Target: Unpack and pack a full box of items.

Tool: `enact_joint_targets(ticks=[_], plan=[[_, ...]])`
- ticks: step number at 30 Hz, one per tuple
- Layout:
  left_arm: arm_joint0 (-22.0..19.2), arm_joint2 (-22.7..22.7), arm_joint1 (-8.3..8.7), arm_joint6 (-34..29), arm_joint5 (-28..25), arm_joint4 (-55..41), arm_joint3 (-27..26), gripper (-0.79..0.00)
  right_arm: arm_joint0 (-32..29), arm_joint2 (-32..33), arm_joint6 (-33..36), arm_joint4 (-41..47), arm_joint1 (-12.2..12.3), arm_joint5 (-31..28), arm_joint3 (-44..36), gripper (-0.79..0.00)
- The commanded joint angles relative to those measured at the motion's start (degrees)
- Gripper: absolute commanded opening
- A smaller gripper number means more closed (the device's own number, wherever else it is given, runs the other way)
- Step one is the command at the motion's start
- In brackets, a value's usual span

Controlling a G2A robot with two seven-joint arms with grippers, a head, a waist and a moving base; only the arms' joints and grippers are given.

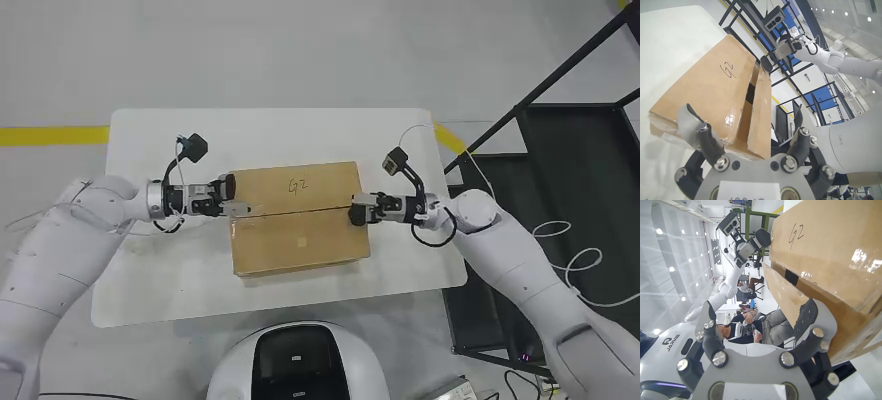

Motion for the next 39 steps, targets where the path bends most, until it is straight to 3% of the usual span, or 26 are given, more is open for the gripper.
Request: enact_joint_targets(ticks=[1, 10, 20, 33, 35, 39], plan=[[-0.20, 0.54, 0.38, 0.26, -0.25, -0.25, -0.11, 0.000, 1.39, -0.60, -0.48, -1.66, -0.47, 0.64, 1.40, 0.000], [-0.17, 0.19, 2.04, 1.91, -1.89, -2.72, -0.16, 0.000, 6.38, -3.82, 0.70, -3.42, -3.03, 2.82, 7.46, 0.000], [5.66, -7.82, 4.92, 6.41, -2.66, -11.65, -4.01, 0.000, 7.55, -3.63, 3.25, -3.30, -4.10, 2.18, 9.26, 0.000], [5.94, -8.12, 5.02, 6.66, -2.49, -11.80, -4.21, 0.000, 7.55, -3.63, 3.25, -3.30, -4.10, 2.18, 9.26, 0.000], [5.63, -9.35, 4.96, 11.10, 0.51, -9.79, -3.81, 0.000, 7.55, -3.63, 3.25, -3.30, -4.10, 2.18, 9.26, 0.000], [9.51, -10.92, 4.74, 21.53, 4.16, -5.53, -8.98, 0.000, 7.55, -3.63, 3.25, -3.30, -4.10, 2.18, 9.26, 0.000]])
